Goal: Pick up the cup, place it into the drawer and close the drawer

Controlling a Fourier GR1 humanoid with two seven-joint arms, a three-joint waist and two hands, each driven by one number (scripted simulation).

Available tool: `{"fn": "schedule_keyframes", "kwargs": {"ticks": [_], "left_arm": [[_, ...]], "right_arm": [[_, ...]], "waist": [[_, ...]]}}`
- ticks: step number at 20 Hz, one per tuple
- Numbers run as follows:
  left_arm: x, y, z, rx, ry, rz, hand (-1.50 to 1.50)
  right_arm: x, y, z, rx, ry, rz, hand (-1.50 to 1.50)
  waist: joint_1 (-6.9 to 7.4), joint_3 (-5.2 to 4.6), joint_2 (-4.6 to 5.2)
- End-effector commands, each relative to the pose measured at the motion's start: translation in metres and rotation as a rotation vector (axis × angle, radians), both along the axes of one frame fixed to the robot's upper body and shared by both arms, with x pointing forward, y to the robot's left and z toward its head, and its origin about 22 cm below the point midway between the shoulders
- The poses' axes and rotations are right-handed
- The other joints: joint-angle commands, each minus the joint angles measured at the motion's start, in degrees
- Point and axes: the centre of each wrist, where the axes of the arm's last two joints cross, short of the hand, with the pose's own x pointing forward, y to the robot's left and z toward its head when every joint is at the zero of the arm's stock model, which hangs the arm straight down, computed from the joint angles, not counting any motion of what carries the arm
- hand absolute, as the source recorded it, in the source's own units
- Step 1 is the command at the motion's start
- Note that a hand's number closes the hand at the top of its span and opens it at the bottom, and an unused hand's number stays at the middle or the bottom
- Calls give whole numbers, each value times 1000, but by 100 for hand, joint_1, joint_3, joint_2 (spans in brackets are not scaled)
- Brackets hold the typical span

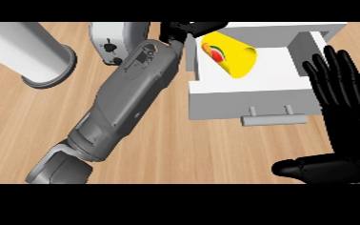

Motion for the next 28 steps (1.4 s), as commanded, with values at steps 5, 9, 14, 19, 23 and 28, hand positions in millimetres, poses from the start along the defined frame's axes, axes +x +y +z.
{"fn": "schedule_keyframes", "kwargs": {"ticks": [5,9,14,19,23,28], "left_arm": [[7,-10,-12,113,26,24,150],[2,-13,-25,137,19,22,150],[4,-12,-33,240,42,52,150],[1,-22,-26,317,32,65,-150],[4,-12,-37,247,39,42,-150],[2,-20,-20,109,0,-2,-150]], "right_arm": [[12,-9,2,-24,-4,35,-150],[15,0,-3,-5,2,70,-150],[7,10,5,10,-15,71,-150],[18,4,8,13,-26,65,-150],[13,2,6,38,-20,75,-150],[20,5,15,66,-35,112,-150]], "waist": [[-154,4,43],[-291,7,71],[-423,7,85],[-403,9,94],[-353,4,105],[-299,1,106]]}}
